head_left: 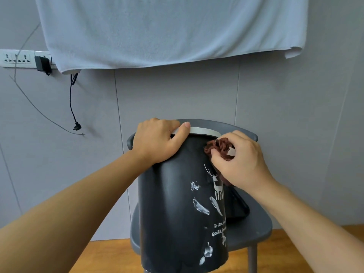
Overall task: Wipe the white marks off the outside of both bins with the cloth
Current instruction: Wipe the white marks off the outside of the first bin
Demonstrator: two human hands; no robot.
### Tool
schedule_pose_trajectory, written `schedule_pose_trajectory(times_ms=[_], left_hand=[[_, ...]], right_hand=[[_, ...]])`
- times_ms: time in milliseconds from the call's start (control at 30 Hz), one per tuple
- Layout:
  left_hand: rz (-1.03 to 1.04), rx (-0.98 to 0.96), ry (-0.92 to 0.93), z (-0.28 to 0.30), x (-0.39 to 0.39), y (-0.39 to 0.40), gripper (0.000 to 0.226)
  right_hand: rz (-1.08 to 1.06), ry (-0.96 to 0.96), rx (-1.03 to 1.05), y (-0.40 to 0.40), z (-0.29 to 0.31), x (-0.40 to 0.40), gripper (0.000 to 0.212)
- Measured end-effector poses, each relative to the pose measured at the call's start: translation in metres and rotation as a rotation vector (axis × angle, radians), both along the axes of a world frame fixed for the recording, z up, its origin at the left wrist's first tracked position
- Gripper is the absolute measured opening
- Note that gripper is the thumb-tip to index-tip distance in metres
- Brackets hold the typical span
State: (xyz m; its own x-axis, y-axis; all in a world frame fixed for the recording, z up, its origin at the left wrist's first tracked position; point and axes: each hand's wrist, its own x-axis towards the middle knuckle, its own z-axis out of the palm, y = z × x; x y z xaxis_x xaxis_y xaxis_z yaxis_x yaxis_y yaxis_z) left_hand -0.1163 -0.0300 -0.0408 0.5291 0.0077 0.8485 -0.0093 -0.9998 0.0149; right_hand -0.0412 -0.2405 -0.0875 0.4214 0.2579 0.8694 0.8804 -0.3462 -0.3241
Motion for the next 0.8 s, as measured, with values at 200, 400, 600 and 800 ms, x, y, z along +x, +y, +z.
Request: schedule_pose_trajectory(times_ms=[200, 400, 600, 800], left_hand=[[-0.002, 0.025, -0.016, 0.000, -0.002, 0.002, 0.059], [0.036, -0.007, 0.002, 0.001, 0.002, 0.002, 0.063], [0.044, 0.010, 0.011, 0.003, 0.007, -0.001, 0.069], [0.078, 0.017, 0.028, 0.004, 0.015, 0.000, 0.071]], right_hand=[[0.206, -0.151, -0.183, 0.008, 0.014, -0.013, 0.013], [0.200, -0.171, -0.232, 0.005, 0.009, -0.022, 0.015], [0.294, -0.099, -0.332, -0.002, 0.005, -0.030, 0.013], [0.359, -0.062, -0.407, -0.010, -0.016, -0.037, 0.014]])
